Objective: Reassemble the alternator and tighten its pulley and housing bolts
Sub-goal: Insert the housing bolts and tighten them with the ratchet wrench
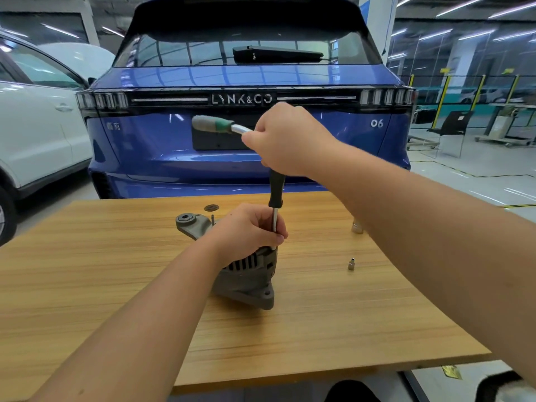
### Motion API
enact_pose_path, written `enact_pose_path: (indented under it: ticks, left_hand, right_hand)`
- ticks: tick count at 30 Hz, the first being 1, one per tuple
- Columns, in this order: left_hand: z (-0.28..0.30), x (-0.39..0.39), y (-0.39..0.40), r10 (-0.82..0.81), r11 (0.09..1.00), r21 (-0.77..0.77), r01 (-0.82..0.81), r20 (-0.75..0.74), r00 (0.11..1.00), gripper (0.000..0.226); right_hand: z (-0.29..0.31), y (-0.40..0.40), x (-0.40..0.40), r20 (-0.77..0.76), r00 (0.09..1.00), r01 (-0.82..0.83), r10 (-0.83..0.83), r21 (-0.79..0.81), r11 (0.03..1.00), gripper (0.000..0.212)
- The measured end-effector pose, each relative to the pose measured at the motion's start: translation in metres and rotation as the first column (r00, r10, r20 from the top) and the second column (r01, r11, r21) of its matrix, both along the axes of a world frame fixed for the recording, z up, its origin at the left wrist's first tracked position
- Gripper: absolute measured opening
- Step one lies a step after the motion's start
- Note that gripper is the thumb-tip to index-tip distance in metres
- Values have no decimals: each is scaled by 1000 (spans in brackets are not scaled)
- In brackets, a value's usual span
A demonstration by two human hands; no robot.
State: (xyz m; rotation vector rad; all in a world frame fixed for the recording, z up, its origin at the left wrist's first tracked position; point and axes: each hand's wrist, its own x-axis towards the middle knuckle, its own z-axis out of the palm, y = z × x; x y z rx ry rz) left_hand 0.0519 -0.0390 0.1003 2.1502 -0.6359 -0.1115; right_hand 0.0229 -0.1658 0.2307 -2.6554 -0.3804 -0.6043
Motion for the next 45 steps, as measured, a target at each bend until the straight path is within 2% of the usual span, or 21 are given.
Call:
enact_pose_path:
  ticks: [2, 4, 5, 8, 10, 11, 12, 13, 15, 16, 17, 18, 20, 23, 28, 32, 35, 37, 41, 43, 45]
  left_hand:
    - [0, 0, -1, 0, 1000, 5, 0, 9, 1000, 31]
    - [0, 0, -1, 4, 1000, 10, -4, 14, 1000, 31]
    - [0, 0, -1, 7, 1000, 9, -7, 11, 1000, 31]
    - [1, 0, 0, 14, 1000, 7, -14, -7, 1000, 32]
    - [0, 1, -1, 26, 1000, 12, -26, -12, 1000, 25]
    - [0, 1, -2, 34, 999, 14, -34, -10, 999, 22]
    - [0, 1, -2, 42, 999, 11, -42, -10, 999, 21]
    - [0, 1, -2, 47, 999, 6, -47, -13, 999, 21]
    - [0, 1, -2, 44, 999, 11, -44, -13, 999, 21]
    - [1, 1, -1, 38, 999, 12, -37, -12, 999, 21]
    - [1, 1, -1, 31, 999, 6, -31, -15, 999, 21]
    - [1, 1, -1, 30, 1000, 0, -30, -20, 999, 21]
    - [1, 1, -1, 35, 999, -4, -35, -21, 999, 21]
    - [0, 1, -2, 37, 999, -4, -37, -15, 999, 23]
    - [1, -2, -3, 16, 1000, -1, -16, 4, 1000, 32]
    - [2, -1, -5, 22, 1000, 10, -22, 5, 1000, 31]
    - [3, -1, -4, 17, 1000, 19, -17, 6, 1000, 29]
    - [3, -1, -3, 16, 1000, 26, -16, 10, 1000, 28]
    - [2, 0, -4, 31, 999, 21, -31, 9, 999, 31]
    - [2, 0, -4, 40, 999, 15, -41, 3, 999, 33]
    - [0, 1, -5, 48, 999, 17, -48, 6, 999, 29]
  right_hand:
    - [7, 2, 0, -208, 977, 33, 41, 341, 939, 20]
    - [7, -1, -2, -374, 899, 122, 228, 713, 690, 11]
    - [4, -3, -4, -396, 850, 154, 348, 818, 554, 14]
    - [-10, -5, 2, -277, 792, 205, 543, 960, 191, 13]
    - [-20, -1, 7, -159, 848, 204, 505, 978, -33, 10]
    - [-26, 0, 8, -87, 886, 146, 456, 985, -95, 9]
    - [-33, 1, 9, -2, 919, 45, 395, 994, -100, 7]
    - [-41, 1, 9, 86, 943, -87, 320, 996, -11, 5]
    - [-52, -1, 4, 287, 944, -329, 160, 843, 426, 5]
    - [-55, -2, 3, 404, 906, -386, 126, 666, 639, 9]
    - [-58, -3, 3, 498, 859, -392, 121, 487, 781, 13]
    - [-58, -4, 3, 566, 816, -372, 118, 357, 857, 15]
    - [-57, -7, 5, 643, 757, -335, 117, 228, 914, 17]
    - [-57, -10, 5, 598, 785, -369, 161, 243, 897, 18]
    - [-57, -18, 4, 361, 921, -336, 145, 552, 763, 12]
    - [-54, -25, 10, 132, 943, -257, 306, 873, 416, 23]
    - [-59, -27, 15, 92, 821, -151, 563, 987, 59, 37]
    - [-61, -28, 16, 129, 742, -105, 657, 992, -76, 40]
    - [-63, -27, 17, 184, 755, -201, 629, 978, -45, 18]
    - [-64, -24, 16, 219, 805, -298, 552, 953, 58, 9]
    - [-66, -19, 14, 274, 861, -387, 428, 900, 202, 14]
